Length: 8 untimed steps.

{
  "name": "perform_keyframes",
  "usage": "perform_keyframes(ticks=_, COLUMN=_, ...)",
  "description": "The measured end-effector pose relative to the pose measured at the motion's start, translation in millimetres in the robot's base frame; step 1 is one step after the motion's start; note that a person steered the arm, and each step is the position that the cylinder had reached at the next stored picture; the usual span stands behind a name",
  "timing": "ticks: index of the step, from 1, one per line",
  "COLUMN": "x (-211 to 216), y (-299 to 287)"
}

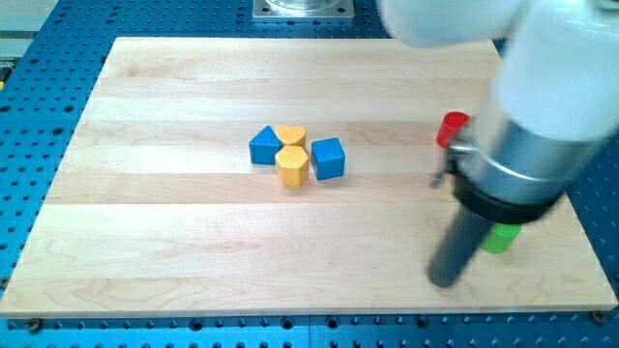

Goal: Place the blue blocks and the yellow hexagon in a vertical line

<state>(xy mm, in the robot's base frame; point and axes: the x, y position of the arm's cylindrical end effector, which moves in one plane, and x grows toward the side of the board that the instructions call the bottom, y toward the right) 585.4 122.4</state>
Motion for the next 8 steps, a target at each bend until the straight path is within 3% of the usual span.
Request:
perform_keyframes(ticks=2, x=-103.7, y=-6.4)
perform_keyframes(ticks=4, x=-110.3, y=-6.4)
perform_keyframes(ticks=6, x=-174.0, y=-32.9)
perform_keyframes(ticks=8, x=-157.1, y=-76.1)
